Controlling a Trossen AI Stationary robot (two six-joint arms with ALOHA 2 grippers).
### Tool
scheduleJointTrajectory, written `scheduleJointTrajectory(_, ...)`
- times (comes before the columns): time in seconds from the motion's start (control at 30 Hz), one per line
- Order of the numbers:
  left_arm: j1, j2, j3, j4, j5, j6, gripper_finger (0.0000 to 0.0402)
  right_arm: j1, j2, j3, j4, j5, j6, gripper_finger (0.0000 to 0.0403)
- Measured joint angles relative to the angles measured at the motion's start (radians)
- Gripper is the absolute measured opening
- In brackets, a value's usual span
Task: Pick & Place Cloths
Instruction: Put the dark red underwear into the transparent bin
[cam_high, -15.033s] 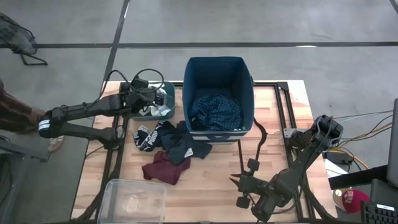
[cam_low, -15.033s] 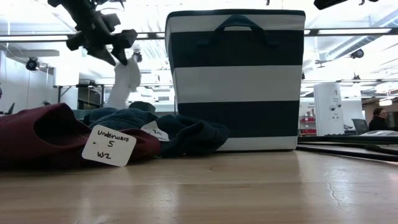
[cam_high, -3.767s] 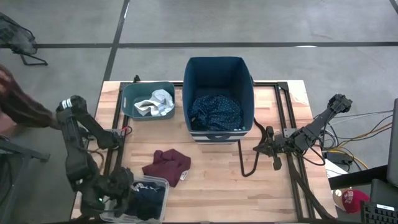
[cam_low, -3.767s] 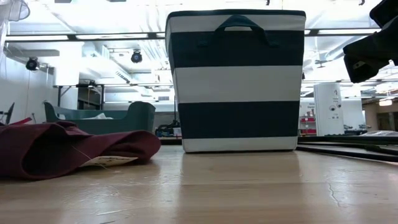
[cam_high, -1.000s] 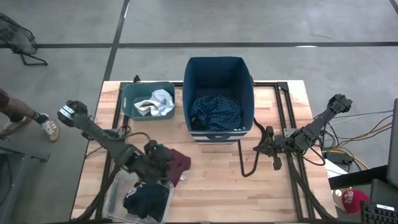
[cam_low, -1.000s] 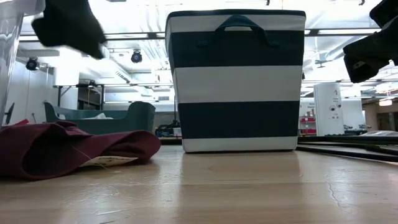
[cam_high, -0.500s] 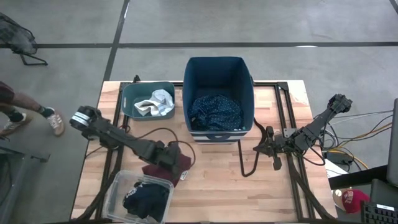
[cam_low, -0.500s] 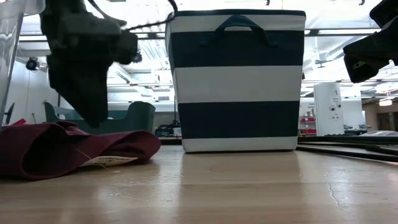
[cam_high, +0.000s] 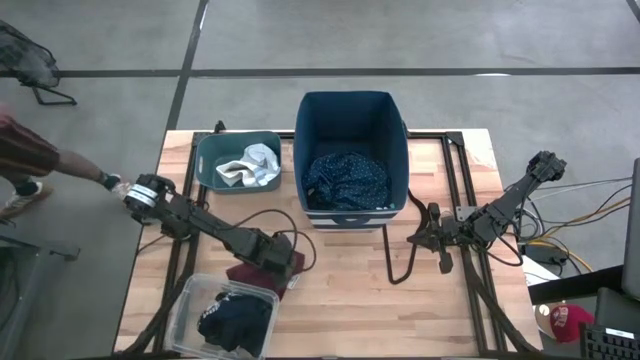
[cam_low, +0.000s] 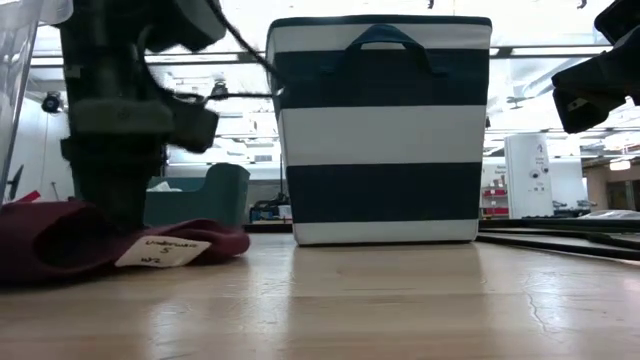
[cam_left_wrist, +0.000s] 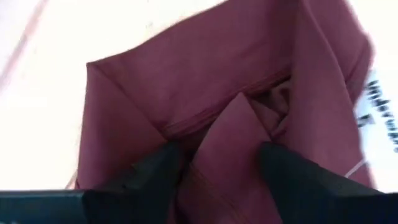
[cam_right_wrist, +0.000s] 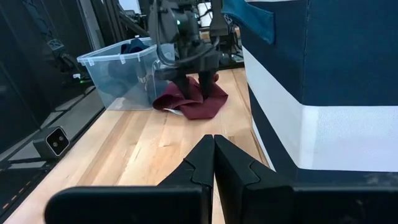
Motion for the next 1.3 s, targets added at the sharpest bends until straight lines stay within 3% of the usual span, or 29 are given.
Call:
scheduleJointTrajectory(0.17, 0.0, 0.001, -0.037, 0.011, -0.001, 0.011, 0.0185, 0.0, 0.0, 0.0, 0.0, 0.0, 0.0, 0.0008)
scheduleJointTrajectory(0.43, 0.0, 0.0, -0.033, 0.005, 0.007, 0.153, 0.0019, 0.0, 0.0, 0.0, 0.0, 0.0, 0.0, 0.0008)
scheduleJointTrajectory(0.6, 0.001, -0.036, 0.002, -0.033, 0.022, 0.295, 0.0018, 0.001, 0.0, 0.0, 0.0, 0.0, 0.0, 0.0008)
scheduleJointTrajectory(0.93, -0.013, -0.264, 0.185, -0.304, -0.03, 0.254, 0.0012, 0.001, 0.0, 0.0, 0.0, 0.0, 0.0, 0.0008)
scheduleJointTrajectory(1.3, -0.14, -0.495, 0.39, -0.318, -0.121, 0.176, 0.0012, 0.001, 0.0, 0.0, 0.0, 0.0, 0.0, 0.0008)
